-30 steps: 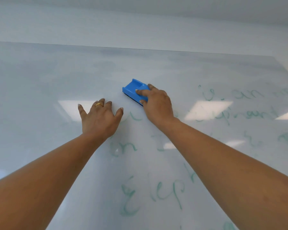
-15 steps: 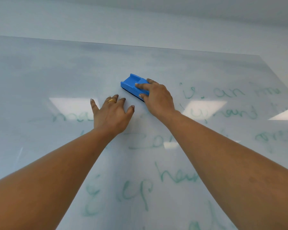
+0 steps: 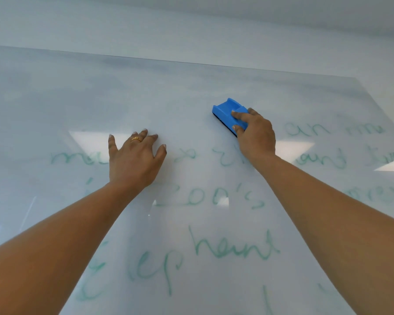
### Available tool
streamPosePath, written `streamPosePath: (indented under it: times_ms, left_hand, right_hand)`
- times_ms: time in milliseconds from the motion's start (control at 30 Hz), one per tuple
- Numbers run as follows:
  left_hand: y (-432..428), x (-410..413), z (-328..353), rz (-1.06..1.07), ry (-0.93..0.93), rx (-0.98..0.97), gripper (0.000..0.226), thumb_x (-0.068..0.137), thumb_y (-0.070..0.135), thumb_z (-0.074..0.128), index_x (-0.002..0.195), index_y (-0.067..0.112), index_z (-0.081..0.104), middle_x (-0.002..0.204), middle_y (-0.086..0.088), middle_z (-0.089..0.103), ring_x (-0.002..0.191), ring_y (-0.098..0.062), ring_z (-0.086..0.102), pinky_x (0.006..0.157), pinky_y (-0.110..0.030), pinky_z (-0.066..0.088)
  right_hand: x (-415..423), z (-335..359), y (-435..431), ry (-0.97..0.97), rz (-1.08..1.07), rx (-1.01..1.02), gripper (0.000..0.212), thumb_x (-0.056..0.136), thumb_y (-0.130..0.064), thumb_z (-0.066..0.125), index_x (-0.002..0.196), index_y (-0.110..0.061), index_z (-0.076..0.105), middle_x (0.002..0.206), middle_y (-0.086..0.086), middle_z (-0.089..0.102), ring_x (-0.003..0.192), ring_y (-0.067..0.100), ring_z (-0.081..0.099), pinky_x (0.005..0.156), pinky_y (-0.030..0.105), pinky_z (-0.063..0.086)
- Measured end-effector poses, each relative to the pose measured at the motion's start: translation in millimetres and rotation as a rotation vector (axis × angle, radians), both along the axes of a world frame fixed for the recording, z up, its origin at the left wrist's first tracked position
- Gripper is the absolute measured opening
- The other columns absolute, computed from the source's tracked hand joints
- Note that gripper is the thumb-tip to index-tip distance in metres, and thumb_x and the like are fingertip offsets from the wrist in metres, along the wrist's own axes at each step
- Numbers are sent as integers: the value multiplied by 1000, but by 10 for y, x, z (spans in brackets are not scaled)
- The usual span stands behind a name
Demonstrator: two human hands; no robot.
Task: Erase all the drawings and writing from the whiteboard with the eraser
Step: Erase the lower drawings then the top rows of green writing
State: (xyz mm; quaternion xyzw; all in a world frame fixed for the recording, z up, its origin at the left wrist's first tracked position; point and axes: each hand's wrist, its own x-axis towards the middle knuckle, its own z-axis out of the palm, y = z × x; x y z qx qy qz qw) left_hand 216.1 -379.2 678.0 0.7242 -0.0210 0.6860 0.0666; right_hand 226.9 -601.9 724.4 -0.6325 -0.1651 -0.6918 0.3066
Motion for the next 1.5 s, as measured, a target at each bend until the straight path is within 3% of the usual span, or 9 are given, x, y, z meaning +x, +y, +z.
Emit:
streamPosePath:
  times_ms: [200,433,733,900,1100,1333,1500]
  left_hand:
    - [-16,-29,3,10,33,-14,50,98,45,27,141,23,38,154,1,25,143,-13,17,111,-55,-3]
    - [-30,16,2,1,-3,-10,52,97,45,24,141,21,39,154,-1,26,143,-14,19,113,-51,-5]
    - [16,43,-1,26,-35,22,52,97,47,22,140,25,41,153,2,29,141,-13,22,113,-50,-5]
    - [16,32,10,20,-36,6,53,96,47,21,140,24,42,152,1,30,141,-12,23,113,-50,-6]
    - [20,37,-6,-8,-34,19,52,97,45,22,140,22,41,153,2,28,142,-12,20,114,-46,-6]
    - [28,63,-7,12,-52,38,52,97,45,22,140,21,41,153,1,28,142,-13,21,114,-46,-6]
    - [-24,53,6,57,-60,38,54,97,46,22,137,16,43,152,-3,31,141,-17,24,113,-47,-5]
  right_hand:
    - [-49,-2,159,16,7,41,37,95,-19,52,130,-28,52,149,0,33,133,24,33,107,30,25]
    - [-75,-5,547,-9,-12,8,40,95,-14,50,132,-31,50,149,-1,33,129,25,34,106,33,29]
    - [-78,-38,1148,-72,-28,-217,41,97,-16,46,132,-35,48,151,-2,29,132,23,29,108,31,24]
    - [-68,-12,1032,-88,-49,-301,40,96,-21,49,133,-35,48,151,-2,30,132,22,32,109,33,28]
    - [-21,177,557,-43,-25,-104,40,91,-20,56,129,-34,53,148,-1,35,131,23,37,110,33,29]
    - [-95,268,-95,103,63,258,39,91,-21,58,129,-31,54,138,2,48,122,21,48,97,25,38]
    - [3,187,168,-7,-84,233,37,93,-22,53,129,-30,53,134,0,49,120,27,44,100,32,35]
